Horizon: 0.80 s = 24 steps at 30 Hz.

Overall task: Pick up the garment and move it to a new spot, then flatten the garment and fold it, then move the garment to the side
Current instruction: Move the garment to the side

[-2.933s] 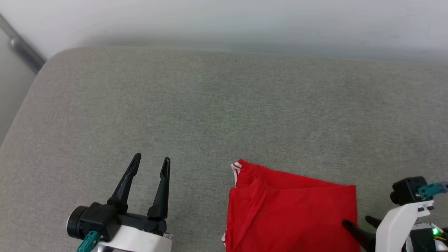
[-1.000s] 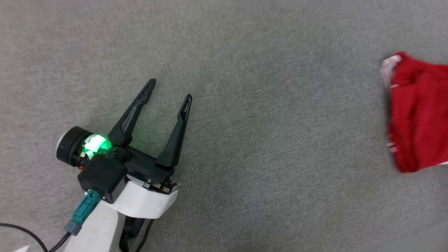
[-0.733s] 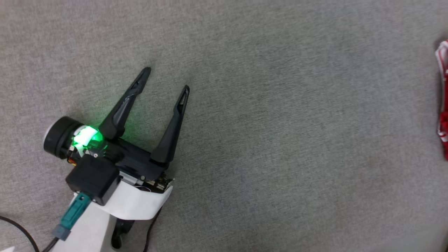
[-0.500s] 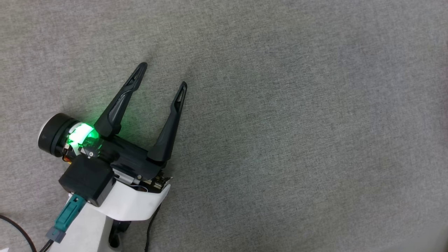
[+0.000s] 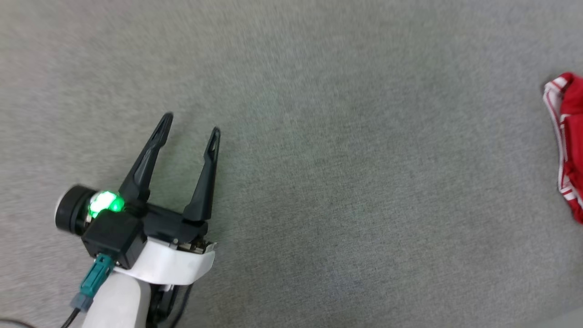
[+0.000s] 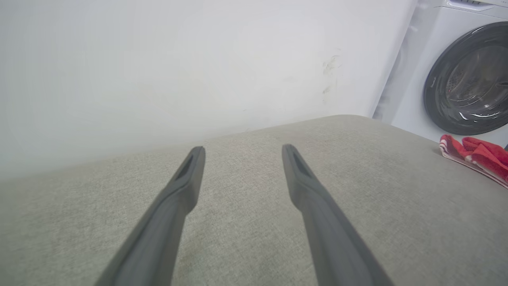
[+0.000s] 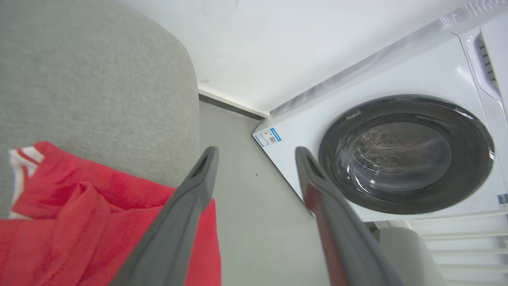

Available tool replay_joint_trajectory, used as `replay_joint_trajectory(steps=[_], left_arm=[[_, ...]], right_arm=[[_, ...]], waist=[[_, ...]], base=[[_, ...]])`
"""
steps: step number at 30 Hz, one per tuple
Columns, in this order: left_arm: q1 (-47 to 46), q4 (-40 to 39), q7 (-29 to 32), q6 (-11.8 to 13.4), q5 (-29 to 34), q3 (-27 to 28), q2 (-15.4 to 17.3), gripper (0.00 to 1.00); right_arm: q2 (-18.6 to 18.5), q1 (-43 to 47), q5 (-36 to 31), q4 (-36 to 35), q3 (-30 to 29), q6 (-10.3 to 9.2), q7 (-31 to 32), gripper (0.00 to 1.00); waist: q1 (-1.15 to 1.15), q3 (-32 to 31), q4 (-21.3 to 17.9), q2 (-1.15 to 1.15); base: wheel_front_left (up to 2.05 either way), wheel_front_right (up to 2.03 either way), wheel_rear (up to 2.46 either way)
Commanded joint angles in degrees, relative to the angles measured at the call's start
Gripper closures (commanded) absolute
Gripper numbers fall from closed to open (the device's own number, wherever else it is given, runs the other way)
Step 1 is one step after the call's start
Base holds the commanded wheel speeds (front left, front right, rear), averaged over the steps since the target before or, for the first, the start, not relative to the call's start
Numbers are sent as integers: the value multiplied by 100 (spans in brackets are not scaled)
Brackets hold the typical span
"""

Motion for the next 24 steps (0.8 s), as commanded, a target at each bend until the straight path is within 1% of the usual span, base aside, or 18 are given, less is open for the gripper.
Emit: replay_joint_trajectory(steps=[1,3,7,12,15,17,19,24], left_arm=[[133,26,-13,63,33,75,-76,0],[286,68,-12,109,25,200,-176,0],[602,185,-12,111,-69,413,-367,0],[909,302,-11,117,-132,620,-583,0],[1041,428,-12,85,-237,685,-690,0],[1141,493,-12,80,-266,756,-747,0],[1234,562,-12,57,-236,795,-782,0],[1368,756,-12,0,-156,816,-833,0]], right_arm=[[185,182,71,-208,-97,-7,-61,0],[410,351,125,-639,-283,-7,-150,0],[1040,845,323,-1663,-571,-6,-248,0],[1939,1680,539,-2964,-758,-6,-251,0],[2476,2159,618,-3548,-894,-6,-368,0],[2740,2486,606,-3807,-859,-5,-485,0],[2973,2769,653,-3916,-801,-6,-607,0],[3432,3375,887,-3852,-665,-6,-893,0]], waist=[[0,-559,183,0],[0,-844,275,0],[0,-1343,502,0],[0,-1788,793,0],[0,-1994,987,0],[0,-2103,1074,0],[0,-2191,1161,0],[0,-2385,1372,0]], base=[[0,0,0],[0,0,0],[0,0,0],[0,0,0],[0,0,0],[0,0,0],[0,0,0],[0,0,0]])
